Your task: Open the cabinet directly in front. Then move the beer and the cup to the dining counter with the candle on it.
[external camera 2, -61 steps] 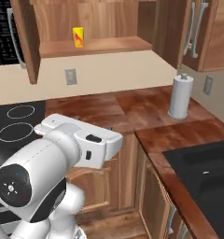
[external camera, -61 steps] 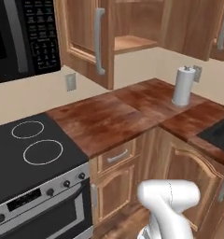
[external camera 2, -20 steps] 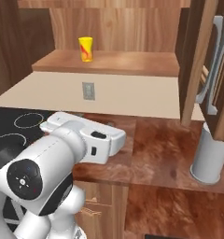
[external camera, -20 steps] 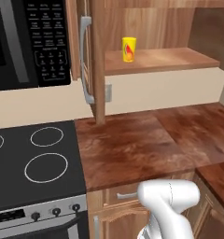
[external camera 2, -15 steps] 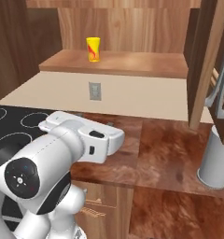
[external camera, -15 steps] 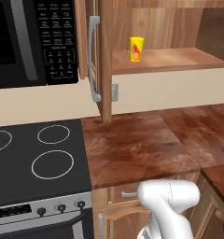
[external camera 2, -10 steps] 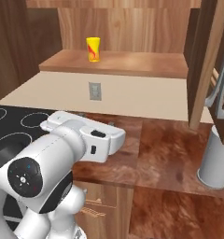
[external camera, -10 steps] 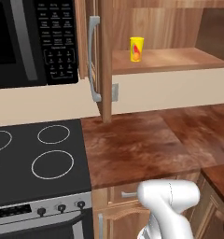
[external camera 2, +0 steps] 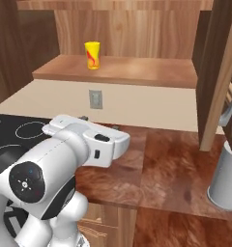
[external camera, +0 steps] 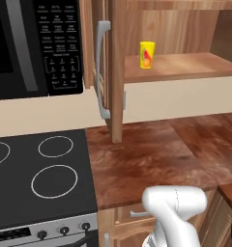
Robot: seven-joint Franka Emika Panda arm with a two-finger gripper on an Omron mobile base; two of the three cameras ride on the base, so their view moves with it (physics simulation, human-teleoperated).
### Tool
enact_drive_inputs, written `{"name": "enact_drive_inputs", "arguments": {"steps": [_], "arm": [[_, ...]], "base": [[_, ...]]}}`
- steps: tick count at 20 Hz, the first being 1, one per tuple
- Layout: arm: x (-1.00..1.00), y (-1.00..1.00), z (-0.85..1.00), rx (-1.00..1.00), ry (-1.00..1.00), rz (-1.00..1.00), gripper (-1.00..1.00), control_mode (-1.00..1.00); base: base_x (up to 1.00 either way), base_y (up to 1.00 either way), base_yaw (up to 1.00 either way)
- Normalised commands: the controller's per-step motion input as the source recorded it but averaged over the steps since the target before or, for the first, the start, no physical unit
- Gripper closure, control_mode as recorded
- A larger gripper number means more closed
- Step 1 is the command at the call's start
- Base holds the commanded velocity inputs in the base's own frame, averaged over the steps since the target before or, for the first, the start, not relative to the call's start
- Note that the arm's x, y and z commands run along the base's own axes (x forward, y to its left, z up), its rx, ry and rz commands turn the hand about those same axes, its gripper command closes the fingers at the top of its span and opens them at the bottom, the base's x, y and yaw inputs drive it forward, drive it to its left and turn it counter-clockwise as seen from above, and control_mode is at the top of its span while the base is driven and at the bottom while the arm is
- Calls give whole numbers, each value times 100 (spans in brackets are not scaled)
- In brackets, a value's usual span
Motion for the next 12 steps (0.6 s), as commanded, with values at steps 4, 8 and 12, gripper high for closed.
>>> {"name": "enact_drive_inputs", "arguments": {"steps": [4, 8, 12], "arm": [[0, 0, 0, 0, 0, 0, -100, 100], [0, 0, 0, 0, 0, 0, -100, 100], [0, 0, 0, 0, 0, 0, -100, 100]], "base": [[57, 3, 2], [35, 0, 3], [4, 0, 0]]}}
